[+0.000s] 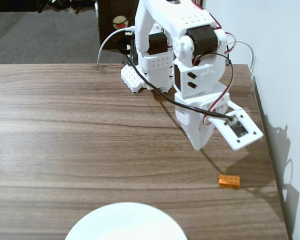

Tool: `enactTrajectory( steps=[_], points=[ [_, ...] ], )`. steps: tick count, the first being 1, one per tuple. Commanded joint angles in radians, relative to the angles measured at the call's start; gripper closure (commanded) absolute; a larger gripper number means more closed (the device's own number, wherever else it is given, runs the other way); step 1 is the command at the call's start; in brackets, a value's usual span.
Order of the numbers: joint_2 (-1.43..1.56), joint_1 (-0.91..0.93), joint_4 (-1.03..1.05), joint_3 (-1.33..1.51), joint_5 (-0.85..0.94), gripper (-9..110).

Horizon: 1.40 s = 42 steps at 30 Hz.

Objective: Grasp a lego block and put it on the plate.

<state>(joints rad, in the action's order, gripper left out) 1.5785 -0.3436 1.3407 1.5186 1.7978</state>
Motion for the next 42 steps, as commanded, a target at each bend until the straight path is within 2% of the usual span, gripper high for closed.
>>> enactTrajectory(
  steps=[1,5,13,17,24,32,42],
  points=[
    [-0.009,-0.006,-0.011,-0.078,-0.029,101],
    [-0.018,0.025,-0.086,-0.089,-0.123,101],
    [-0.075,0.037,-0.129,-0.143,-0.120,101],
    [-0.114,0.043,-0.114,-0.192,-0.081,101],
    [-0.175,0.017,0.011,-0.265,0.158,100],
    [-0.241,0.003,0.101,-0.314,0.313,101],
    [-0.285,-0.012,0.104,-0.371,0.296,101]
  ],
)
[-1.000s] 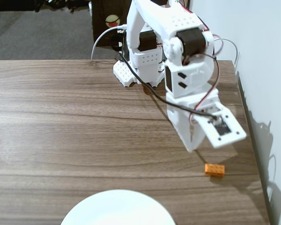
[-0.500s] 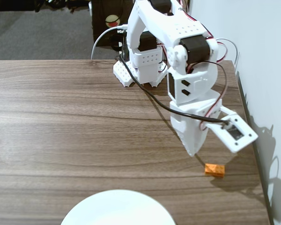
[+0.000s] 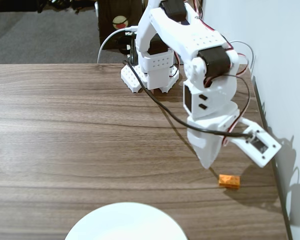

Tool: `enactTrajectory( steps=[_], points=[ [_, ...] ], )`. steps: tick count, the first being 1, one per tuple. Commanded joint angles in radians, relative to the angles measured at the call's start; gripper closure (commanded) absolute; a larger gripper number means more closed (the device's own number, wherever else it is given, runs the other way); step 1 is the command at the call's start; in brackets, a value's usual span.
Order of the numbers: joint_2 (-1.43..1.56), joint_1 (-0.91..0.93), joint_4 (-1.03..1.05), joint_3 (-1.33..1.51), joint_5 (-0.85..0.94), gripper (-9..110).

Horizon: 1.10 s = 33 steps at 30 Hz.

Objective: Grasp a lego block and put it on the plate.

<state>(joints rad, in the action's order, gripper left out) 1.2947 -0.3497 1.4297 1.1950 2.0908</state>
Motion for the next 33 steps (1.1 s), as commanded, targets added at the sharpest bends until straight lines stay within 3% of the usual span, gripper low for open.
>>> enactTrajectory(
  steps=[1,33],
  points=[
    [-0.008,-0.009,0.025,-0.054,0.017,101],
    [-0.078,-0.026,0.091,-0.104,0.232,100]
  ],
)
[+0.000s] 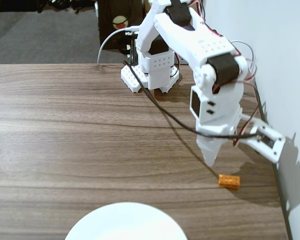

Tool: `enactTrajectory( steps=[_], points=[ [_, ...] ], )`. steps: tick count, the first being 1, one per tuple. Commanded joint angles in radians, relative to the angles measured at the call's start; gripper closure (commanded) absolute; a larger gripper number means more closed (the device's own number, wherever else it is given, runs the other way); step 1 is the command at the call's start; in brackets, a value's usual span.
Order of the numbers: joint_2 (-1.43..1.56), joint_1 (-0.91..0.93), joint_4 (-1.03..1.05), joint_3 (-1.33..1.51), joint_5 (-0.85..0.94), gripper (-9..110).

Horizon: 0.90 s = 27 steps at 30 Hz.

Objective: Grasp a lego block and put it on the plate.

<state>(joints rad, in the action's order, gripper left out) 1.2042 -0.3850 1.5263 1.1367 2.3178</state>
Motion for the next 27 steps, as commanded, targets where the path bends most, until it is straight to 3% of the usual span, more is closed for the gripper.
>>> enactTrajectory(
  steps=[1,13,27],
  points=[
    [0.012,0.011,-0.014,-0.046,0.000,100],
    [-0.002,0.012,-0.012,-0.049,0.057,99],
    [-0.121,0.006,0.012,-0.201,0.170,62]
  ],
)
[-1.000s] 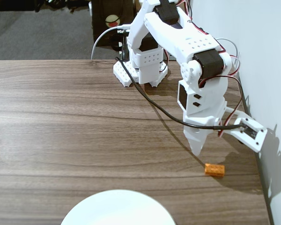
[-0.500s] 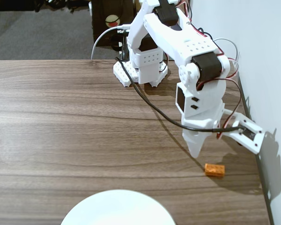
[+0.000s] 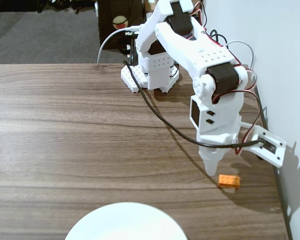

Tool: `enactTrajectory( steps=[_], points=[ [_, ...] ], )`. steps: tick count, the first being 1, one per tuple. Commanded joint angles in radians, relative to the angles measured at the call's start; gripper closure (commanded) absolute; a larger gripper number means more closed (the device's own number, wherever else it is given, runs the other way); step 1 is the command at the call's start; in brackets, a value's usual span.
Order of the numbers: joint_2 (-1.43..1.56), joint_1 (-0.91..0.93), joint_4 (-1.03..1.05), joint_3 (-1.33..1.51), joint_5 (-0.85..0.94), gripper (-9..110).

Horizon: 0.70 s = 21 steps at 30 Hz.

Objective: Grasp a lego block and put it on the plate.

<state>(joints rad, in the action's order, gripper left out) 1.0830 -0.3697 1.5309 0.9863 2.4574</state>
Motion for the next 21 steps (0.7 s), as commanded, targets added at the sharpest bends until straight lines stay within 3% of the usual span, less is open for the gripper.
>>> enactTrajectory(
  steps=[1,21],
  points=[
    [-0.008,-0.011,0.008,-0.055,0.046,60],
    [-0.224,-0.055,0.048,-0.235,0.184,58]
  ],
)
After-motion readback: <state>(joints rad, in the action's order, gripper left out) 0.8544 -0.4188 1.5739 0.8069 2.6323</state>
